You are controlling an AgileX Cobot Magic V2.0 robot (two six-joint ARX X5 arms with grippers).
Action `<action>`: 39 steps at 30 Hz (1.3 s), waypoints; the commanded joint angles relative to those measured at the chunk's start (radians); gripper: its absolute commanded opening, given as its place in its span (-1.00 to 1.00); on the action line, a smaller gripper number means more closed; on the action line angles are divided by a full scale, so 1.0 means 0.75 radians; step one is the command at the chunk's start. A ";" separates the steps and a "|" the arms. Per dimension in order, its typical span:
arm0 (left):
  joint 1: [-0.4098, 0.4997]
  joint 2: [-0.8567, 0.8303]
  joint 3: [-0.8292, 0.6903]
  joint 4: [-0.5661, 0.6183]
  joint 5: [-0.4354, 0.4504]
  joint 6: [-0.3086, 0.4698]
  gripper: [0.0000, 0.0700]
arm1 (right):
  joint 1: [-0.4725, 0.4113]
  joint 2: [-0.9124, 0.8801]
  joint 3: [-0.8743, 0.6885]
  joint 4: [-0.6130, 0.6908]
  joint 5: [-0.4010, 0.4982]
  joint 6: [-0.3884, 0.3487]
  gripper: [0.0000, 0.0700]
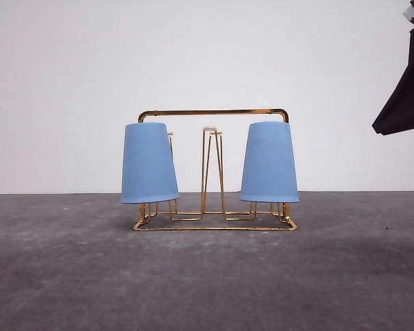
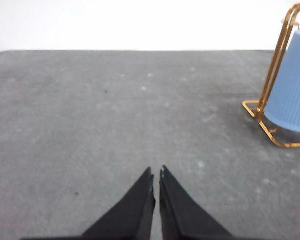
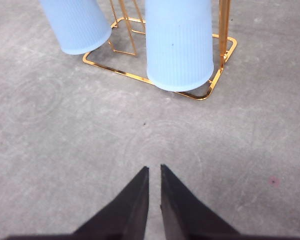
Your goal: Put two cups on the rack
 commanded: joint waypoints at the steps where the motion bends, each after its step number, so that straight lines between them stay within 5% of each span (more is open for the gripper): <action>1: -0.001 0.001 -0.019 0.019 -0.002 0.006 -1.00 | 0.007 0.005 0.010 0.015 -0.003 0.007 -0.89; 12: -0.001 -0.001 -0.019 0.019 -0.002 0.006 -1.00 | 0.007 0.005 0.010 0.015 -0.003 0.006 -0.89; 15: -0.001 -0.001 -0.019 0.019 -0.002 0.006 -1.00 | -0.004 -0.033 0.008 -0.045 0.058 -0.136 -0.89; 28: -0.001 -0.001 -0.018 0.019 -0.002 0.006 -1.00 | -0.406 -0.736 -0.402 -0.006 0.244 -0.160 -0.89; 39: -0.001 -0.001 -0.018 0.017 -0.002 0.006 -1.00 | -0.510 -0.972 -0.601 0.138 0.286 -0.114 -0.89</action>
